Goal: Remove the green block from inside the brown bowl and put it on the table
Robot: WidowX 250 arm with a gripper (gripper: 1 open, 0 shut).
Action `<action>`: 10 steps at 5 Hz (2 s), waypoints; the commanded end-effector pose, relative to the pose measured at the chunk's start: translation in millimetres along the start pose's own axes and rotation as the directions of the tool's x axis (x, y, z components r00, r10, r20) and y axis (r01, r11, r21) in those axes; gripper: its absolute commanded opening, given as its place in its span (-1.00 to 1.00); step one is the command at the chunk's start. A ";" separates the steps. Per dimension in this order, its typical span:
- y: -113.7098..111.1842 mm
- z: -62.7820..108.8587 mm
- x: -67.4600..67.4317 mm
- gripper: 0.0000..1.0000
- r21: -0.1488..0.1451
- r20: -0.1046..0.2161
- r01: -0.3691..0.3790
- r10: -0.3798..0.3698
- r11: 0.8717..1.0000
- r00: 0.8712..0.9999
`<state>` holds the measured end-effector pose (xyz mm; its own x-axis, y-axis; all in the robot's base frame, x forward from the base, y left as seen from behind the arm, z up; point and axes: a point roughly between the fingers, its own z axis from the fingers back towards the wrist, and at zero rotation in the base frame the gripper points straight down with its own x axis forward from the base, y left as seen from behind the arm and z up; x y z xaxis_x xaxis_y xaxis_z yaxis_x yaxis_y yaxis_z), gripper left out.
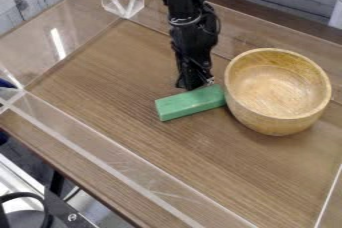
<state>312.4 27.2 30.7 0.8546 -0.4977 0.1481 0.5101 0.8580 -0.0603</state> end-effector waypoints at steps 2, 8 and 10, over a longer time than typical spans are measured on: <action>8.3 7.5 14.6 -1.00 0.045 0.056 -0.009 0.006 0.999 0.998; 19.9 16.4 27.1 -1.00 0.075 0.119 -0.025 0.016 0.997 0.993; 22.9 17.1 33.0 -1.00 0.080 0.099 -0.029 0.021 0.996 0.995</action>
<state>339.8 32.1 35.0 0.8661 -0.4576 0.2014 0.4707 0.8820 -0.0203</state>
